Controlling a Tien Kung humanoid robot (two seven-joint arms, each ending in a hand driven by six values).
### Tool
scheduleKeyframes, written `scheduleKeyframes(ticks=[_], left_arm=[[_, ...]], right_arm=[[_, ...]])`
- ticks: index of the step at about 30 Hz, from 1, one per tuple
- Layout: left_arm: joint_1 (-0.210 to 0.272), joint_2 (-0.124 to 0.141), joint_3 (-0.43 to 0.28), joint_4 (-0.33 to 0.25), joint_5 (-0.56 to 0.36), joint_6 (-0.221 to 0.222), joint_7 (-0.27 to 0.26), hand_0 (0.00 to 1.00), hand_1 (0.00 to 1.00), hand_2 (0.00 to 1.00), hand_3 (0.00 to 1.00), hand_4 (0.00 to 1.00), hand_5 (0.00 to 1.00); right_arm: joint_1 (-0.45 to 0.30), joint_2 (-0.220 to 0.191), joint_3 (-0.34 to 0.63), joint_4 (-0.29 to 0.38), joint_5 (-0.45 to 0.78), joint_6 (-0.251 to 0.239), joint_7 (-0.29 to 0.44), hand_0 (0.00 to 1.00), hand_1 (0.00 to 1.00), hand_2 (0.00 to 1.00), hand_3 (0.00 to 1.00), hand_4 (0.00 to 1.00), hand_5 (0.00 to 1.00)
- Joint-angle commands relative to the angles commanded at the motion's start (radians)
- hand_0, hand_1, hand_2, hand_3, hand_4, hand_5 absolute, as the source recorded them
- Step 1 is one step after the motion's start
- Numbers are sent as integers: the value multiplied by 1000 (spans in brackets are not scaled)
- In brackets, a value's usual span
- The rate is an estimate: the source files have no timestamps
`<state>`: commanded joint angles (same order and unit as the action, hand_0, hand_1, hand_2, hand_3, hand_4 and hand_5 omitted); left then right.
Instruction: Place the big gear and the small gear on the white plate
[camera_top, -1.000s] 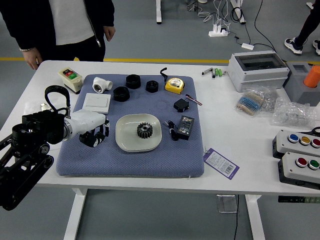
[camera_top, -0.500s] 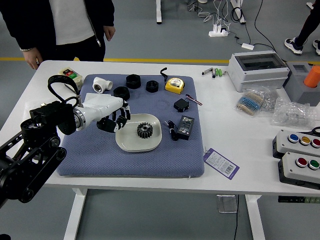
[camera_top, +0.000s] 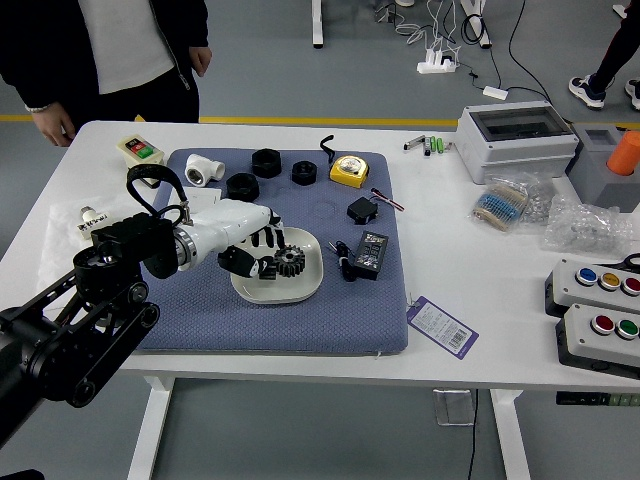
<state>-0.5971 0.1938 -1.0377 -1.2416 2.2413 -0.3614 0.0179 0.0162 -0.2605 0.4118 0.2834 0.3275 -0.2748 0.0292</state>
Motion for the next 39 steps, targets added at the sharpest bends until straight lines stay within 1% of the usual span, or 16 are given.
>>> scheduleKeyframes(ticks=[3, 4, 7, 12, 14, 15, 16, 18, 21, 22, 23, 27, 29, 33, 34, 39], left_arm=[[0, 3, -2, 4, 4, 3, -7, 476, 599, 612, 703, 998, 172], [1, 4, -2, 4, 4, 1, -8, 546, 670, 710, 792, 998, 233], [2, 5, -6, 0, 2, 5, -13, 546, 670, 710, 792, 998, 233], [11, 5, -26, -19, -10, 51, -35, 584, 699, 750, 809, 998, 249], [17, 4, -36, -24, -18, 87, -47, 584, 699, 750, 809, 998, 249], [22, 3, -45, -25, -27, 116, -61, 584, 699, 750, 809, 998, 249], [35, -2, -61, -27, -47, 149, -78, 600, 703, 762, 813, 998, 308], [50, -8, -80, -27, -72, 198, -95, 600, 703, 762, 813, 998, 308], [106, -29, -142, -28, -159, 310, -143, 600, 703, 762, 813, 998, 308], [116, -31, -152, -29, -176, 335, -152, 556, 634, 695, 683, 878, 298], [135, -33, -167, -31, -211, 372, -169, 556, 634, 695, 683, 878, 298], [193, -36, -214, -36, -335, 452, -204, 556, 634, 695, 683, 878, 298], [220, -39, -243, -33, -418, 445, -209, 555, 618, 665, 654, 843, 292], [250, -29, -273, 18, -586, 325, -169, 555, 618, 665, 654, 843, 292], [255, -25, -275, 29, -625, 300, -153, 624, 659, 725, 761, 920, 510], [322, -31, -313, 63, -839, 180, -101, 624, 659, 725, 761, 920, 510]], right_arm=[[0, 0, 0, 0, 0, 0, 0, 702, 728, 766, 593, 827, 681], [0, 0, 1, 0, 0, 0, 0, 703, 728, 766, 593, 827, 681], [1, 0, 0, 0, 0, 1, 0, 703, 728, 766, 593, 827, 681], [-1, 1, -1, -1, 1, 1, 0, 703, 729, 766, 593, 827, 681], [-2, 1, -1, -1, 2, 1, 0, 703, 729, 766, 593, 827, 681], [-3, 2, -2, -1, 2, 1, 0, 703, 729, 766, 593, 827, 681], [-4, 2, -1, -1, 2, 1, 0, 701, 729, 766, 592, 827, 681], [-4, 3, -1, -1, 2, 1, 0, 701, 729, 766, 592, 827, 681], [-6, 5, -1, -1, 2, 1, 0, 701, 729, 766, 592, 827, 681], [-7, 5, -2, -2, 2, 1, 0, 701, 729, 766, 592, 827, 681], [-8, 6, -3, -2, 3, 1, 0, 701, 729, 766, 592, 827, 681], [-11, 7, -6, -3, 3, 2, 0, 701, 729, 766, 592, 827, 681], [-14, 9, -8, -3, 4, 3, 0, 701, 729, 766, 592, 827, 682], [-17, 10, -13, -3, 3, 3, -1, 701, 729, 766, 592, 827, 682], [-17, 10, -13, -3, 2, 3, -1, 701, 729, 766, 591, 827, 681], [-21, 12, -15, -5, 4, 4, 0, 701, 729, 766, 591, 827, 681]])
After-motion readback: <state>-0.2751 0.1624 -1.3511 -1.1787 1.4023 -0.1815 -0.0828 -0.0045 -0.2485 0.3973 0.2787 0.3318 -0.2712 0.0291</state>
